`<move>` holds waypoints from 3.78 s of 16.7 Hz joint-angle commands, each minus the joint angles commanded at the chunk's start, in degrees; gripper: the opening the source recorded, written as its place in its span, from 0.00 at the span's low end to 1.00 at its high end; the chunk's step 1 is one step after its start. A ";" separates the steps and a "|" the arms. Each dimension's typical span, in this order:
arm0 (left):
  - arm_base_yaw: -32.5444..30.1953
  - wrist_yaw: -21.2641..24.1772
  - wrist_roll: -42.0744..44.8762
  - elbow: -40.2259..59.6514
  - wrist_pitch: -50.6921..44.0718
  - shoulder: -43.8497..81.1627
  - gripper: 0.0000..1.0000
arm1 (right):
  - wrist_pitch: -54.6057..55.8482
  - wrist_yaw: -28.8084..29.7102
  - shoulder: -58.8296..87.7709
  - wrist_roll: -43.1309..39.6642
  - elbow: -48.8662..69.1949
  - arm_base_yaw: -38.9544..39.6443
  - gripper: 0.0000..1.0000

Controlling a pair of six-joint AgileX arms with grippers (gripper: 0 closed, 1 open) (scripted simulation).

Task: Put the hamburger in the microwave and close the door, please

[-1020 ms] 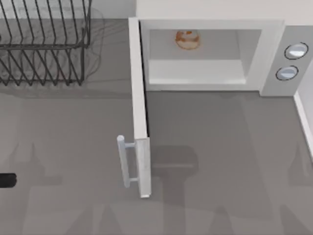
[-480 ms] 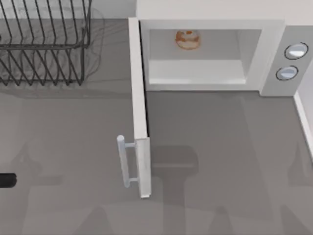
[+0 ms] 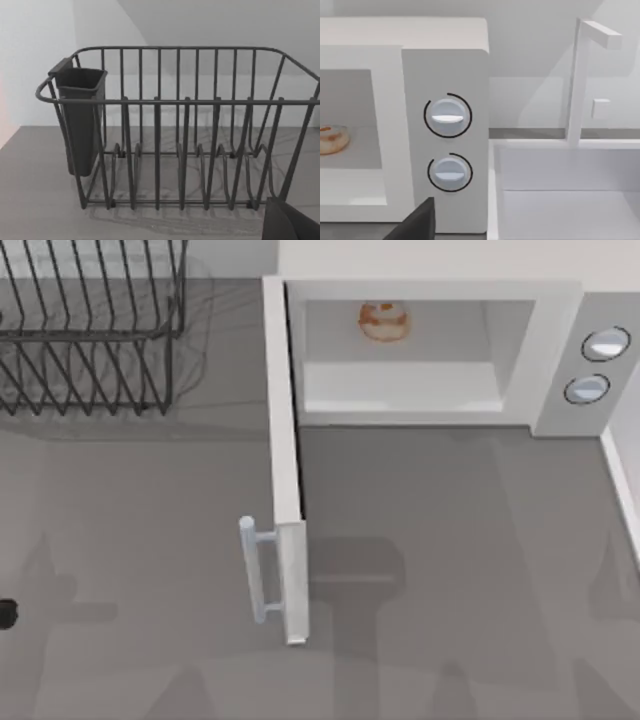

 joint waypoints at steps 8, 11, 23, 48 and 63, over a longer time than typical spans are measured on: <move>10.81 10.33 -0.06 0.91 -3.83 -3.02 0.00 | 0.00 0.00 0.00 0.00 0.00 0.00 1.00; 10.60 10.15 -0.01 0.77 -3.70 -2.81 0.00 | 0.00 0.00 0.00 0.00 0.00 0.00 1.00; 29.04 28.58 0.07 5.58 -8.01 -2.29 0.00 | 0.00 0.00 0.00 0.00 0.00 0.00 1.00; 6.46 11.55 -11.65 23.88 -19.12 27.22 0.00 | 0.00 0.00 0.00 0.00 0.00 0.00 1.00; -45.25 -33.15 -26.87 45.28 -29.90 66.22 0.00 | 0.00 0.00 0.00 0.00 0.00 0.00 1.00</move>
